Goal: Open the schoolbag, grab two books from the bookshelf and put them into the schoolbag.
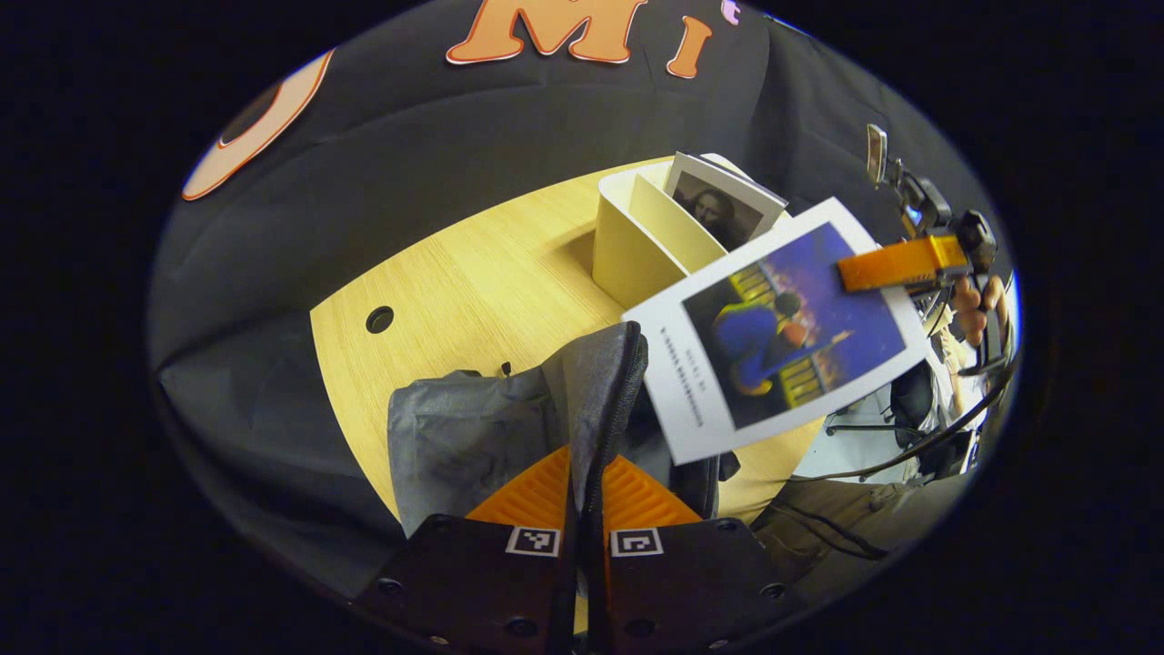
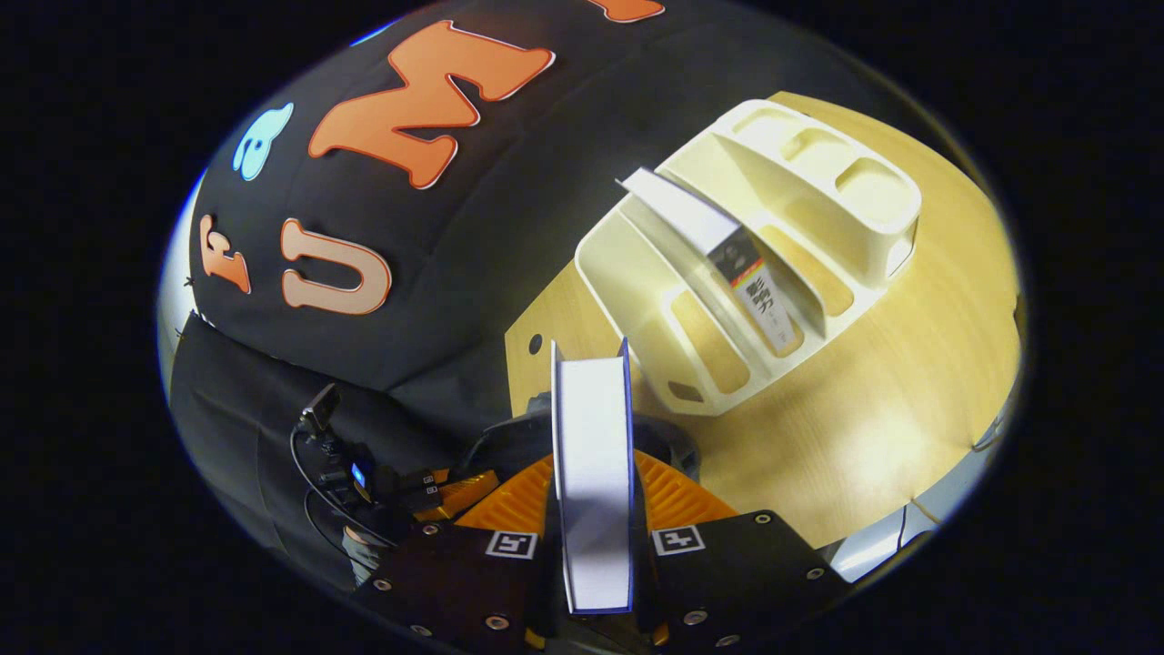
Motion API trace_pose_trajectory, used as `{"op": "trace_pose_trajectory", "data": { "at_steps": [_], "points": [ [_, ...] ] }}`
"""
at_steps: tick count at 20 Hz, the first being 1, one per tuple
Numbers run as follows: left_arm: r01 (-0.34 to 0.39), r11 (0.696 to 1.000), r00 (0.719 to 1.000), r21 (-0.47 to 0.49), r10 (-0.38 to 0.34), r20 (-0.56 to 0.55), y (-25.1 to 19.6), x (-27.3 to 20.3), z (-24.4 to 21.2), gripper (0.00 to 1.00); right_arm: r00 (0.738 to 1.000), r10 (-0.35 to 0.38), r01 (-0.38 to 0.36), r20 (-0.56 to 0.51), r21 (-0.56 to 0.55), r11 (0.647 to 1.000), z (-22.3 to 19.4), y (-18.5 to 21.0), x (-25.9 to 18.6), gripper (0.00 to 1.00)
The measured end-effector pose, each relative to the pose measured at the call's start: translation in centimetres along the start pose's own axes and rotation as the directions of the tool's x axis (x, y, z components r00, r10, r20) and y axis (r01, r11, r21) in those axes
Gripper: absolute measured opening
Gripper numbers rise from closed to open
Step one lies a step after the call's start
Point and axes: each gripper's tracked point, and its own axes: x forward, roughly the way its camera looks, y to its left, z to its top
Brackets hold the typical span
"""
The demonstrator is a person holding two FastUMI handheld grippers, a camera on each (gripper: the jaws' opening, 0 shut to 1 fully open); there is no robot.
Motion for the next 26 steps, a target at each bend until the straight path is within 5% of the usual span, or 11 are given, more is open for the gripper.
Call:
{"op": "trace_pose_trajectory", "data": {
  "at_steps": [16, 23, 24, 26],
  "points": [
    [-0.003, 1.000, 0.997, -0.016, 0.005, 0.078, -1.7, -1.0, 1.8, 0.06, 0.979, 0.199, -0.188, -0.042, 0.188, 0.964, -9.5, 0.9, 12.6, 0.31],
    [-0.009, 1.000, 0.995, -0.005, 0.009, 0.097, -2.3, -1.2, 1.8, 0.06, 0.978, 0.210, -0.202, -0.018, 0.199, 0.959, -11.0, 1.8, 16.7, 0.31],
    [-0.008, 1.000, 0.995, -0.011, 0.009, 0.095, -2.4, -1.2, 1.6, 0.06, 0.977, 0.211, -0.202, -0.023, 0.205, 0.958, -11.2, 2.0, 17.1, 0.42],
    [-0.004, 1.000, 0.995, -0.029, 0.007, 0.098, -2.4, -1.1, 1.6, 0.06, 0.980, 0.190, -0.175, -0.052, 0.218, 0.960, -11.5, 1.7, 18.0, 0.22]
  ]
}}
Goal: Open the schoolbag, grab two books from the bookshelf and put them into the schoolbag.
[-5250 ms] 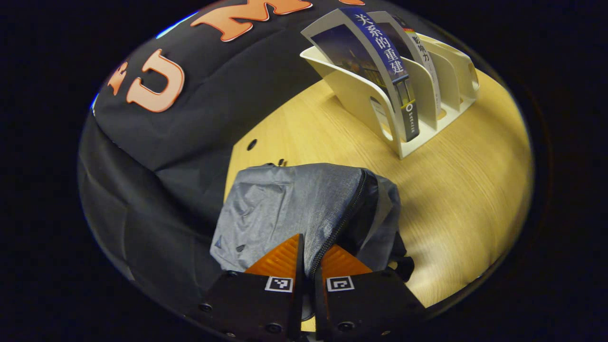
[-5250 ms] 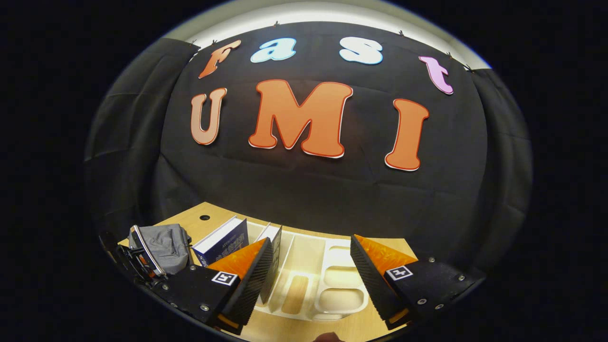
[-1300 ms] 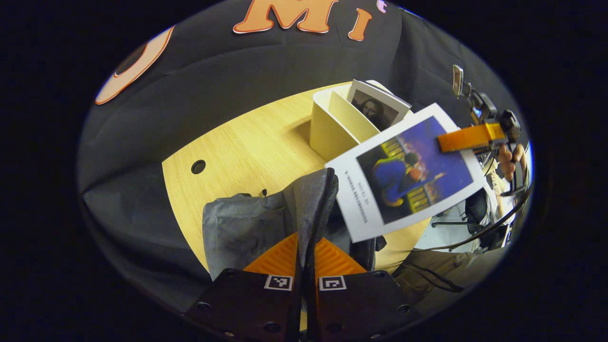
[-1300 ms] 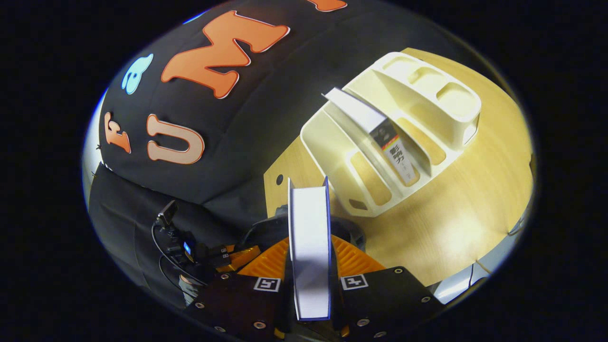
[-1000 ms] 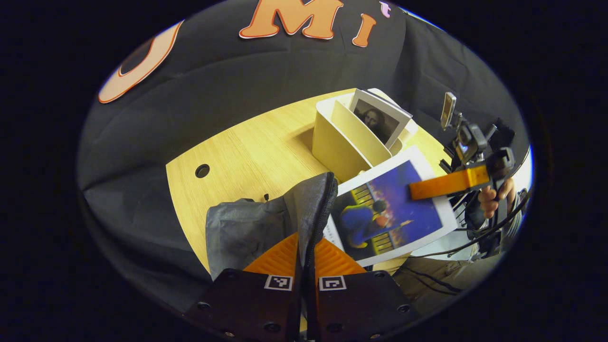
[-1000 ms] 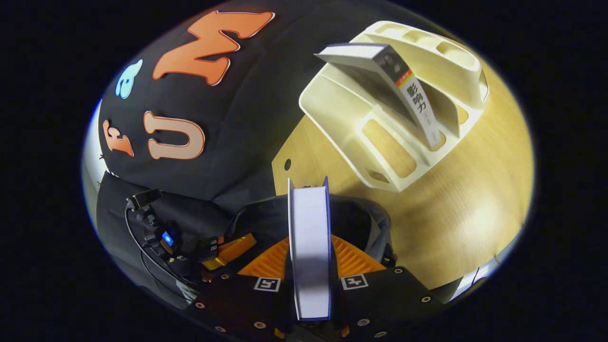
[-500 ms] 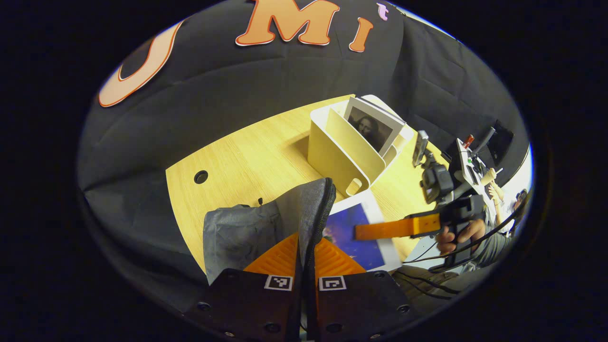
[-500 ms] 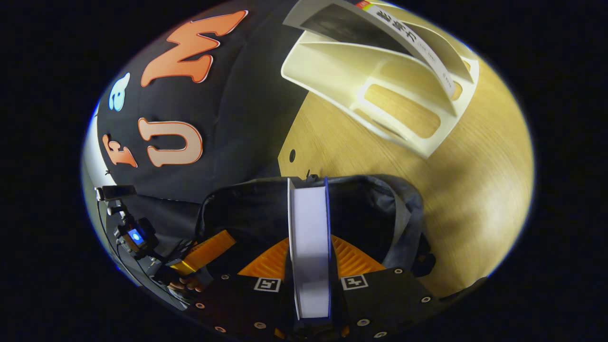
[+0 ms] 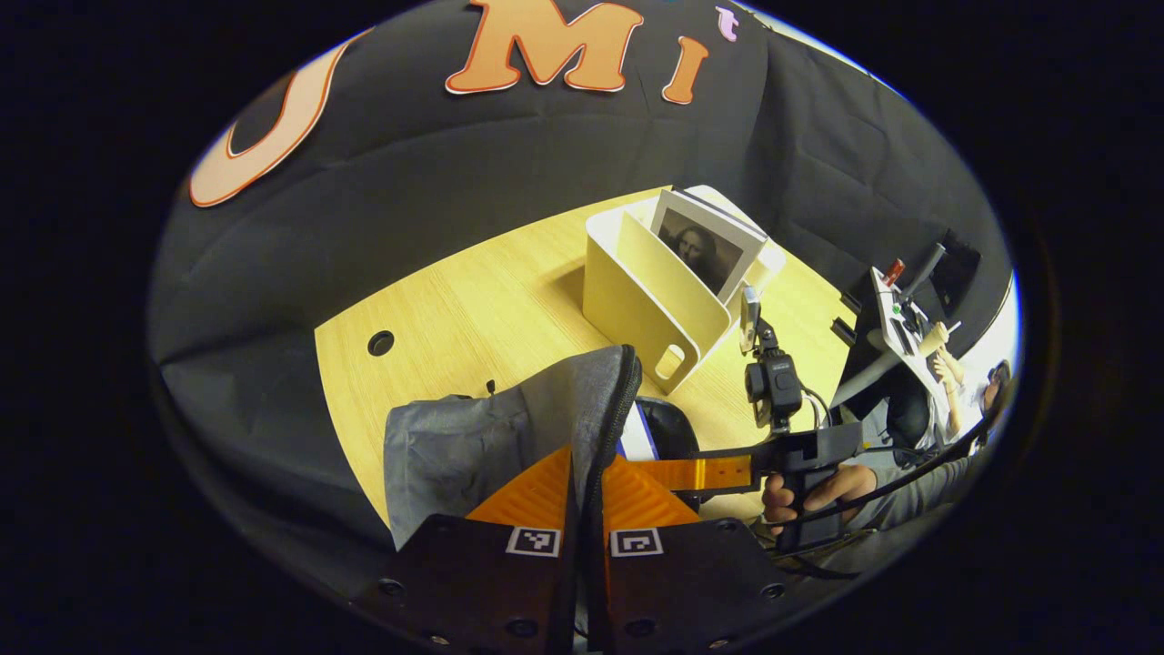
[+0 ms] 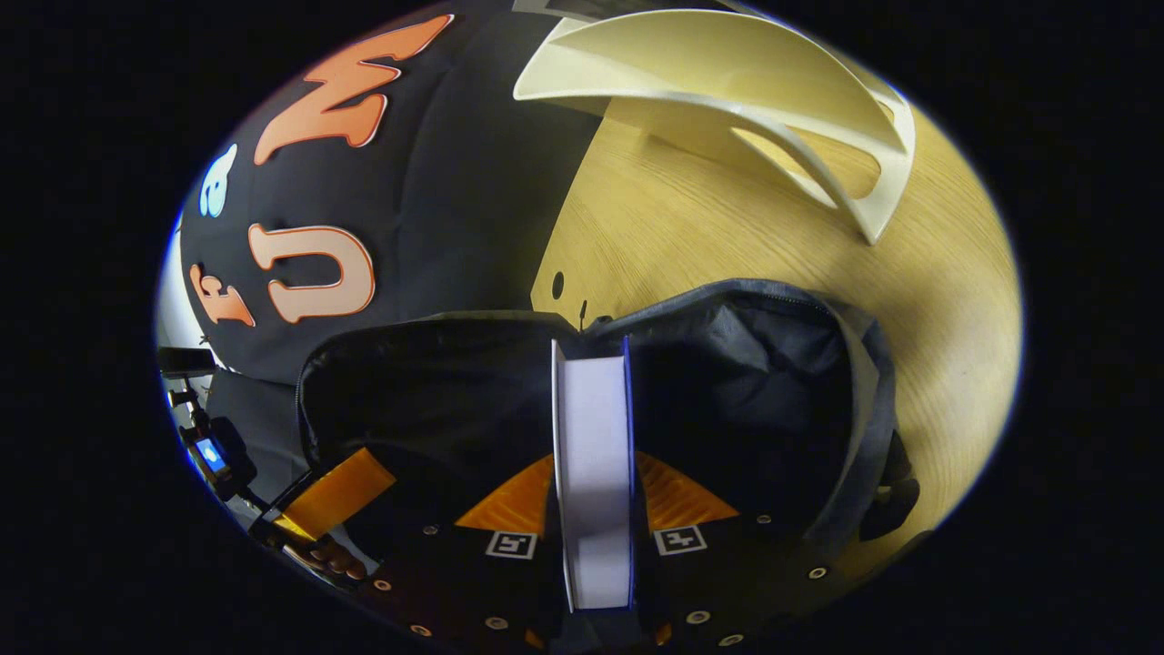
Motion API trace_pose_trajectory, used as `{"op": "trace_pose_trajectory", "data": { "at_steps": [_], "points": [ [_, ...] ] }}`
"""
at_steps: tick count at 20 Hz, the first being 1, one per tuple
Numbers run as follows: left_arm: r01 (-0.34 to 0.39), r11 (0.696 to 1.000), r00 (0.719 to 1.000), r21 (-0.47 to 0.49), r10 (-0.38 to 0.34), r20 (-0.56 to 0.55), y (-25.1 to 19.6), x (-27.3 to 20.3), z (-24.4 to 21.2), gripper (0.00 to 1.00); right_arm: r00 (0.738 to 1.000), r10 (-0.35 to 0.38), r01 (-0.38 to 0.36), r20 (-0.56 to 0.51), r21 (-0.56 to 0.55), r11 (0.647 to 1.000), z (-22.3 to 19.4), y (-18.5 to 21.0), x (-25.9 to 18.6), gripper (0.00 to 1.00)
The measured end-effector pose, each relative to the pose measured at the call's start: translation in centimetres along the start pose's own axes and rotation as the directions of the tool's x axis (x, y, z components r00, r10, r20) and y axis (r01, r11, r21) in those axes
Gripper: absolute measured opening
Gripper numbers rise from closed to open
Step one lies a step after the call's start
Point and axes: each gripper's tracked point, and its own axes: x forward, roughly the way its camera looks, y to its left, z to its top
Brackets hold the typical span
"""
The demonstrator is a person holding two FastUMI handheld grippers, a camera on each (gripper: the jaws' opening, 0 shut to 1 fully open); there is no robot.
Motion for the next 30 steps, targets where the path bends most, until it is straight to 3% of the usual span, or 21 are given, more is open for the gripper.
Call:
{"op": "trace_pose_trajectory", "data": {
  "at_steps": [1, 2, 3, 4, 5, 9, 16, 21, 25, 30],
  "points": [
    [-0.006, 1.000, 1.000, -0.010, 0.006, 0.003, 0.2, -0.1, 0.1, 0.06, 0.999, -0.040, 0.040, -0.011, -0.008, 0.999, 0.0, -0.7, 0.0, 0.36],
    [-0.011, 1.000, 1.000, -0.015, 0.011, 0.005, 0.4, 0.0, 0.0, 0.06, 0.996, -0.088, 0.088, -0.026, -0.029, 0.996, -0.2, -1.5, -0.7, 0.38],
    [-0.010, 1.000, 1.000, -0.029, 0.011, 0.010, 0.6, 0.0, 0.0, 0.06, 0.990, -0.134, 0.131, -0.051, -0.054, 0.990, -0.5, -2.3, -1.5, 0.31],
    [-0.006, 0.999, 1.000, -0.047, 0.006, 0.015, 0.5, 0.1, 0.0, 0.06, 0.981, -0.177, 0.171, -0.076, -0.084, 0.982, -0.7, -3.0, -2.5, 0.41],
    [-0.010, 0.998, 1.000, -0.061, 0.011, 0.017, 0.6, 0.2, 0.1, 0.06, 0.972, -0.216, 0.204, -0.096, -0.119, 0.972, -0.9, -3.6, -3.7, 0.71],
    [-0.025, 0.995, 0.999, -0.095, 0.027, 0.018, 0.7, 0.9, -0.5, 0.06, 0.940, -0.316, 0.275, -0.130, -0.258, 0.926, 1.0, -4.5, -8.5, 0.96],
    [-0.053, 0.987, 0.998, -0.154, 0.055, 0.007, 0.3, 2.1, -1.4, 0.06, 0.900, -0.433, 0.379, -0.051, -0.399, 0.835, 9.2, -3.1, -15.9, 0.98],
    [-0.077, 0.981, 0.997, -0.180, 0.077, -0.011, 0.0, 2.7, -1.8, 0.06, 0.849, -0.529, 0.447, -0.013, -0.515, 0.731, 15.4, -2.5, -20.8, 0.99],
    [-0.097, 0.973, 0.995, -0.209, 0.093, -0.030, -0.5, 3.4, -2.3, 0.06, 0.831, -0.555, 0.466, 0.028, -0.578, 0.670, 21.2, -0.7, -22.2, 0.99],
    [-0.131, 0.958, 0.991, -0.257, 0.119, -0.060, -0.7, 3.3, -2.6, 0.06, 0.809, -0.585, 0.461, 0.061, -0.684, 0.566, 26.7, 1.3, -21.2, 0.99]
  ]
}}
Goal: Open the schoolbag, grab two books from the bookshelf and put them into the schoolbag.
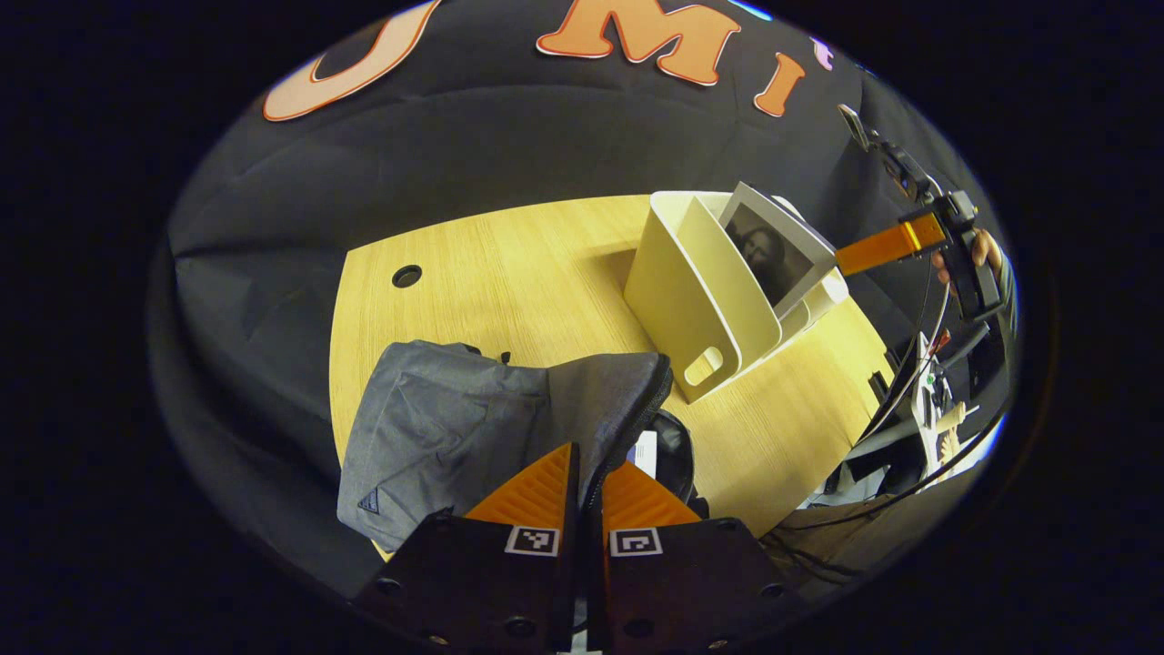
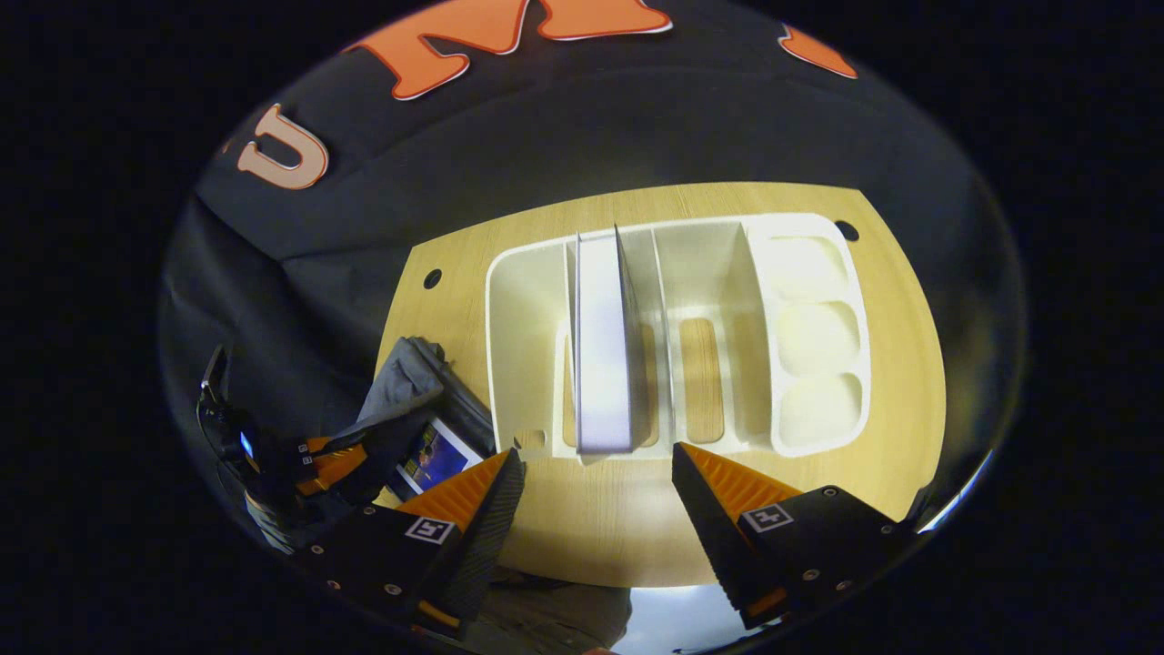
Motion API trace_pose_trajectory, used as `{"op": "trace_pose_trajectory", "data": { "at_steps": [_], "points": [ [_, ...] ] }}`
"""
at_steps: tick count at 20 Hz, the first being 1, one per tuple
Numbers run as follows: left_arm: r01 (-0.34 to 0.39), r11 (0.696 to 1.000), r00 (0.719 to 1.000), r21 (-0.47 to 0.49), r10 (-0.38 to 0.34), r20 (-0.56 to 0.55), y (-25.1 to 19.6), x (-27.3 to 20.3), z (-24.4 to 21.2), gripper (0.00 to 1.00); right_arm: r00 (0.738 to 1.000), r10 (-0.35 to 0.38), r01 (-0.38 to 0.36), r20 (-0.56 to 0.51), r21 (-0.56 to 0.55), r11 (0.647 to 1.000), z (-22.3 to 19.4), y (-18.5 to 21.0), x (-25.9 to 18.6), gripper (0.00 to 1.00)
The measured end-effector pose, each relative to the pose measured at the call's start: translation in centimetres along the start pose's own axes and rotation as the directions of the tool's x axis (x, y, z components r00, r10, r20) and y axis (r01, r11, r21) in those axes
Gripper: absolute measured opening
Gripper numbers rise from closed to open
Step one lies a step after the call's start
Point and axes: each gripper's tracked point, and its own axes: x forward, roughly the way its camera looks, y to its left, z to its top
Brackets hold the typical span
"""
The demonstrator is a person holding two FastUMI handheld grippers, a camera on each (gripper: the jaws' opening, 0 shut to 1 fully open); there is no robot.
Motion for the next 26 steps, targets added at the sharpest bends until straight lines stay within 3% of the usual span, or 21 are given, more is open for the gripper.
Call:
{"op": "trace_pose_trajectory", "data": {
  "at_steps": [8, 11, 12, 13, 14, 15, 19, 26],
  "points": [
    [-0.105, 0.993, 0.994, -0.053, 0.103, -0.037, 0.7, -0.6, -0.2, 0.06, 0.997, 0.011, -0.018, -0.081, -0.080, 0.997, 4.9, -0.3, 5.3, 0.94],
    [-0.129, 0.988, 0.991, -0.083, 0.125, -0.054, 0.7, -0.6, -0.3, 0.06, 0.992, 0.005, -0.015, -0.130, -0.080, 0.997, 4.9, -0.7, 7.6, 0.85],
    [-0.136, 0.987, 0.990, -0.091, 0.131, -0.057, 0.6, -0.7, -0.4, 0.06, 0.990, 0.001, -0.012, -0.142, -0.078, 0.997, 4.8, -0.8, 8.2, 0.69],
    [-0.142, 0.985, 0.989, -0.098, 0.137, -0.061, 0.7, -0.7, -0.5, 0.06, 0.989, -0.005, -0.007, -0.145, -0.079, 0.997, 5.0, -0.9, 8.6, 0.78],
    [-0.151, 0.983, 0.987, -0.103, 0.145, -0.063, 0.8, -0.7, -0.4, 0.06, 0.989, -0.010, -0.001, -0.149, -0.077, 0.997, 4.9, -1.1, 9.0, 0.75],
    [-0.158, 0.982, 0.986, -0.107, 0.151, -0.066, 0.7, -0.8, -0.5, 0.06, 0.988, -0.019, 0.009, -0.153, -0.070, 0.997, 4.9, -1.0, 9.1, 0.66],
    [-0.160, 0.981, 0.986, -0.111, 0.153, -0.066, 0.4, -0.9, -0.5, 0.06, 0.988, -0.077, 0.071, -0.134, -0.050, 0.996, 5.2, -2.9, 8.5, 0.41],
    [-0.101, 0.991, 0.994, -0.083, 0.098, -0.040, 0.2, -1.2, -0.9, 0.06, 0.998, -0.057, 0.058, -0.017, 0.072, 0.996, 5.1, -3.0, 2.2, 0.39]
  ]
}}
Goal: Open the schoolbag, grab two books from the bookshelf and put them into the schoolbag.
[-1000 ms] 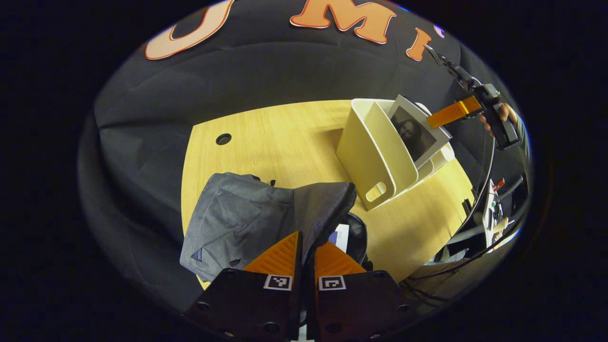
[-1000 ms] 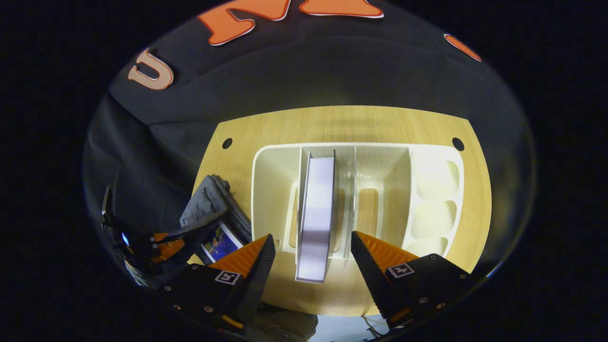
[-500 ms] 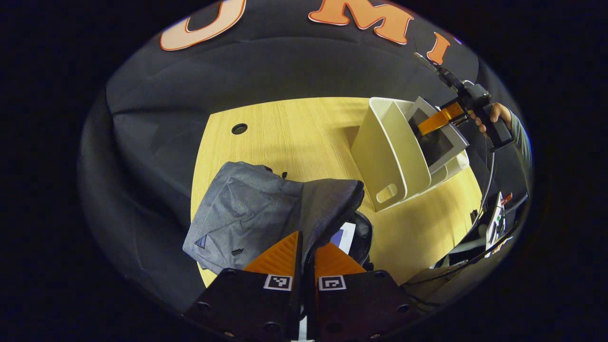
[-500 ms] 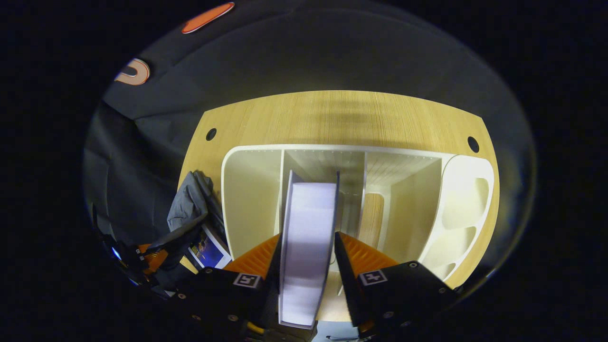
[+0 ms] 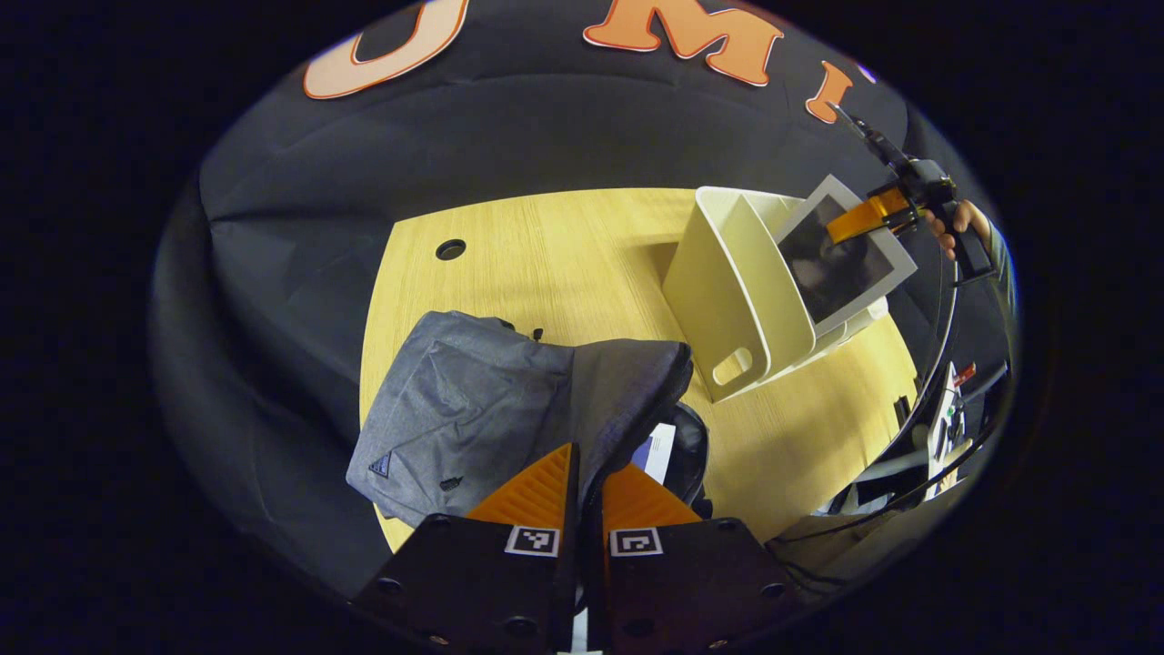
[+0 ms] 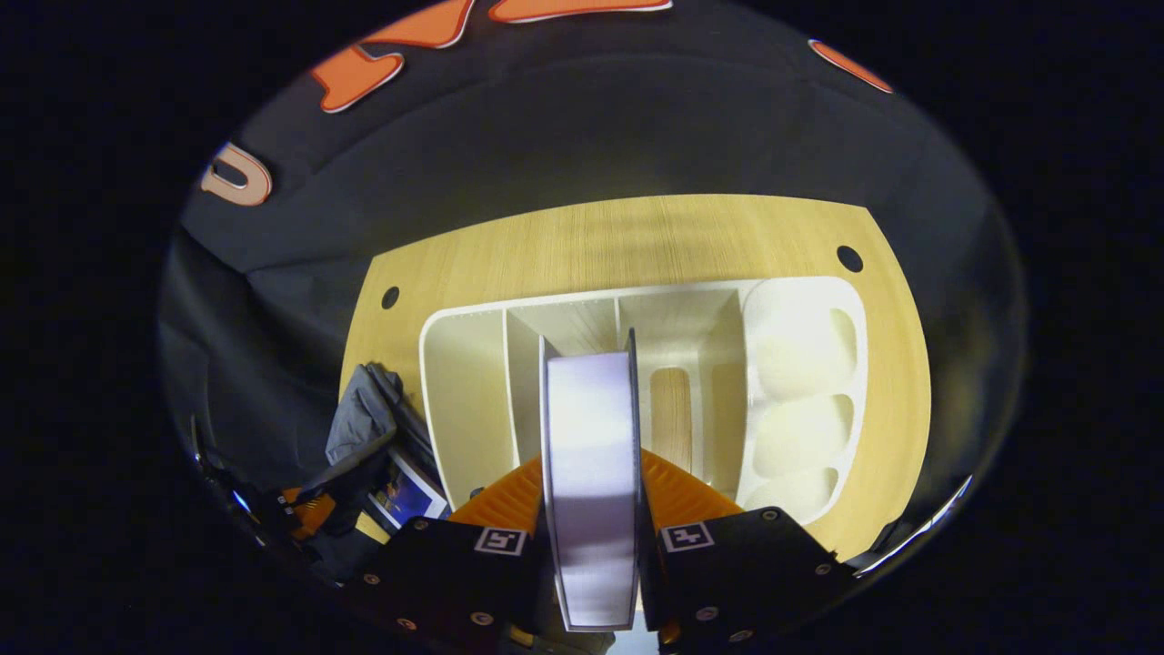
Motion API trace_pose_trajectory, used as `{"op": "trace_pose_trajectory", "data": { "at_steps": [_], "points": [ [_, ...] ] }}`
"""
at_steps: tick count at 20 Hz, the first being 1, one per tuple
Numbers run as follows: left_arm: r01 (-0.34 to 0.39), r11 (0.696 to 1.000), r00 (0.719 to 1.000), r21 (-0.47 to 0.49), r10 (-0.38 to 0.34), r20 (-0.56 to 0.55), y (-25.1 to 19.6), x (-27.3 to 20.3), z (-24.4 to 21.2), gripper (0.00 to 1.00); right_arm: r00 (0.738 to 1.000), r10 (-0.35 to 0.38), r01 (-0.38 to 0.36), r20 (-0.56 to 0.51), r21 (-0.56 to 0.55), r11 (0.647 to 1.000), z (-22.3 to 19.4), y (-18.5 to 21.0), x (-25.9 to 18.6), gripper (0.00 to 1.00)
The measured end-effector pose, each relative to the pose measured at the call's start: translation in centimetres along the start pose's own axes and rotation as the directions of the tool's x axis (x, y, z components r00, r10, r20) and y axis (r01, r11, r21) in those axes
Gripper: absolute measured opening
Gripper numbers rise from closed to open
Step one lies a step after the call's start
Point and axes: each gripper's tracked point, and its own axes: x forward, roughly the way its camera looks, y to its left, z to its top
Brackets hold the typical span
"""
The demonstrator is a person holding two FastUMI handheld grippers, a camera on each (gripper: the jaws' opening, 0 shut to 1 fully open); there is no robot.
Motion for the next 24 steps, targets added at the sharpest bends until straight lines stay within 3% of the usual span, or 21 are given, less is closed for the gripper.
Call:
{"op": "trace_pose_trajectory", "data": {
  "at_steps": [12, 24],
  "points": [
    [0.131, 0.979, 0.990, 0.158, -0.137, 0.026, 1.1, -0.1, 0.1, 0.06, 0.973, 0.022, -0.068, 0.229, 0.194, 0.979, -6.1, 4.0, -11.7, 0.39],
    [0.205, 0.937, 0.975, 0.284, -0.220, 0.020, 2.3, -0.5, 0.8, 0.06, 0.943, 0.101, -0.203, 0.317, 0.310, 0.929, -13.8, 11.5, -11.9, 0.39]
  ]
}}
